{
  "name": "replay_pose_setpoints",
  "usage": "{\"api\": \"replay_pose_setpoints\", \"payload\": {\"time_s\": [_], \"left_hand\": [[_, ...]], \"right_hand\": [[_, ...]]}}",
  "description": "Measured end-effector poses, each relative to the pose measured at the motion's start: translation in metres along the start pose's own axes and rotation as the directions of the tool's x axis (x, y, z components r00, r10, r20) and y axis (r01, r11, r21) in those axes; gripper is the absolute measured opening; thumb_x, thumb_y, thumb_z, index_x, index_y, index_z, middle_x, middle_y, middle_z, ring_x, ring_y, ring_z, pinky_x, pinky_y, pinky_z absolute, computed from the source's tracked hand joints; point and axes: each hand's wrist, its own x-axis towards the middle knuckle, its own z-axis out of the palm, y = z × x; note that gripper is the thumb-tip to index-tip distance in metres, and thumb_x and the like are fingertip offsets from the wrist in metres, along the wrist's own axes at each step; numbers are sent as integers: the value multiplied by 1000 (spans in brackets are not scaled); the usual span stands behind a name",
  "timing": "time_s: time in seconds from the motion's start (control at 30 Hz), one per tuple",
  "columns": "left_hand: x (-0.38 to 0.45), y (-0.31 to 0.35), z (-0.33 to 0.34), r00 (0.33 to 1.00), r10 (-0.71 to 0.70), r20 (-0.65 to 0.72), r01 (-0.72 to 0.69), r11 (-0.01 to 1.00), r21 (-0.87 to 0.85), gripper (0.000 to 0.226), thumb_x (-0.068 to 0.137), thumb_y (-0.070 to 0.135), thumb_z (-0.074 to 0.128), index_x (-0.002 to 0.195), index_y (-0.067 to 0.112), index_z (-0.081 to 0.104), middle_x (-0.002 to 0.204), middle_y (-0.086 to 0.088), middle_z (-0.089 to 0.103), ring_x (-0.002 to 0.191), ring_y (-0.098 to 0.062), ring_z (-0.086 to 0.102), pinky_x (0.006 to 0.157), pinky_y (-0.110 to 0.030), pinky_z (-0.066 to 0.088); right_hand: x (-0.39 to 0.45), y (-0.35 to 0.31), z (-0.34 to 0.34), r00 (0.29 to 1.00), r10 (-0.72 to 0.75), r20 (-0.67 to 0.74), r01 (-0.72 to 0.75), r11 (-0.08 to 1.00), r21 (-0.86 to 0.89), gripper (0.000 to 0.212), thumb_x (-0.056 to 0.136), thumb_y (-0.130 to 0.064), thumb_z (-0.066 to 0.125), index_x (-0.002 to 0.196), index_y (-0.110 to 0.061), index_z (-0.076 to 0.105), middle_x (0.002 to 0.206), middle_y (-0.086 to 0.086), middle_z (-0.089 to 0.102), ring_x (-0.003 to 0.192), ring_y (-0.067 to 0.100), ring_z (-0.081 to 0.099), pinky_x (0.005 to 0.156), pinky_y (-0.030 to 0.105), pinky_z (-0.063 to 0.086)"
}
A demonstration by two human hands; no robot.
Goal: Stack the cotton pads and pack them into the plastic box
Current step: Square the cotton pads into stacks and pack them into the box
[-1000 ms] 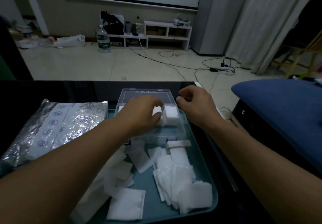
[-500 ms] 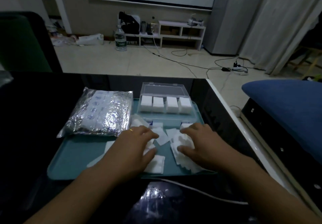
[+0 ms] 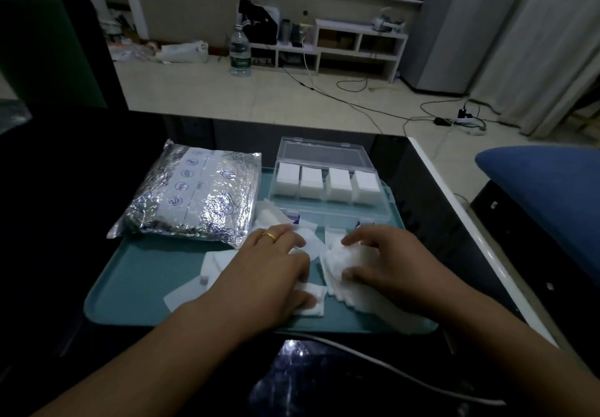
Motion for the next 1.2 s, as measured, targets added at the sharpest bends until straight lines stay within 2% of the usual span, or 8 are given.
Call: {"api": "replay_pose_setpoints", "payload": {"time_s": [0.1,0.2,0.3,0.43,0.73,0.97,1.1,1.2], "left_hand": [[2,-1,4,992,-60,-107,54,997,-60,33,77,56,51,88,29,67,107,4,65,114,-24,59,94,-40,45],[4,7,-3,956,-206,-209,140,946,-291,42,82,52,46,108,27,67,112,6,64,110,-17,55,97,-36,42],[3,7,-7,930,-263,-256,167,924,-343,42,81,40,46,113,25,68,114,7,64,111,-15,55,99,-36,41],[4,2,-3,933,-212,-290,142,959,-244,31,81,33,52,104,24,70,104,5,66,103,-21,59,93,-39,45],[2,9,3,937,-163,-309,108,976,-188,42,87,56,42,99,28,70,101,7,65,103,-19,59,94,-37,40],[-1,37,0,961,-269,-70,272,961,43,61,83,74,43,125,32,51,145,7,36,146,-19,10,118,-46,-13],[2,30,1,927,-324,-190,309,946,-101,34,76,67,56,91,37,52,124,13,49,134,-14,31,120,-41,3],[5,23,-2,884,-385,-265,244,864,-440,27,64,57,62,67,33,48,94,15,58,105,-13,53,99,-33,37]], "right_hand": [[8,-5,-2,993,71,-95,-39,953,302,26,79,-21,79,101,-28,68,90,-5,65,83,11,62,69,12,45],[11,-7,-4,989,150,0,-132,871,473,26,83,-10,74,106,-21,69,92,9,69,77,19,66,72,27,54],[12,-2,3,984,167,69,-180,918,353,38,82,-11,74,117,-23,66,93,-1,67,81,16,66,78,28,54],[14,-5,8,987,78,-138,-67,994,83,43,80,-23,77,121,-25,63,105,-6,58,89,8,55,87,22,46],[19,-8,7,967,65,-245,-35,992,124,9,82,-16,76,84,-21,68,102,-7,50,87,5,56,85,20,50],[16,-12,7,972,19,-234,14,990,137,14,82,-14,75,90,-24,68,98,-8,60,83,2,58,80,18,52],[16,-9,6,972,-25,-235,50,994,101,26,82,-11,74,104,-22,69,97,-8,63,82,1,58,75,8,46],[18,-2,3,956,-39,-292,68,994,89,26,81,-9,74,103,-21,70,96,-5,65,80,4,58,79,15,48]]}}
